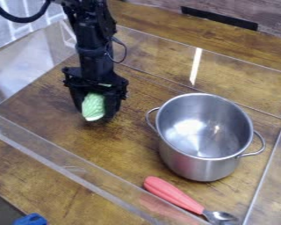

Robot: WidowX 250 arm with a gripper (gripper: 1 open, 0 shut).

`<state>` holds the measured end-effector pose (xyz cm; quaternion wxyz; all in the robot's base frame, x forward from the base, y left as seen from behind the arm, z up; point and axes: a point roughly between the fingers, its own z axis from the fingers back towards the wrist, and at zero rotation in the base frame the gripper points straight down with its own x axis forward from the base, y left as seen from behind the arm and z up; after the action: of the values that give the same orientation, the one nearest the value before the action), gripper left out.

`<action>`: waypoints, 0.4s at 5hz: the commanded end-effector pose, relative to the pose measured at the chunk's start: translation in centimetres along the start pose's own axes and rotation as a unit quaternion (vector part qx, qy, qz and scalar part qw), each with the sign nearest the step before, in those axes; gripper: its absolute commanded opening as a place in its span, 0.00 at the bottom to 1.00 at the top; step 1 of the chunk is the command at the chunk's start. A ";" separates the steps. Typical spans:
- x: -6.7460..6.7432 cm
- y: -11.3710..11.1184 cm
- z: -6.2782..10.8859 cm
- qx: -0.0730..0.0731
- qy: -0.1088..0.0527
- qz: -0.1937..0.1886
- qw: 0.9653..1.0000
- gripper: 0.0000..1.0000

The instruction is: Remove the green object from the silver pot and put it on the table

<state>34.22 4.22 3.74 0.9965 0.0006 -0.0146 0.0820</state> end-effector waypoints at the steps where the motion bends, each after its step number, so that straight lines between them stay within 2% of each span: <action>1: 1.3 -0.4 1.5 0.003 -0.027 0.025 0.999 0.00; 2: 1.3 0.6 2.0 0.005 -0.029 0.030 0.999 0.00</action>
<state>34.19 4.49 3.39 0.9943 0.0052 -0.0038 0.1061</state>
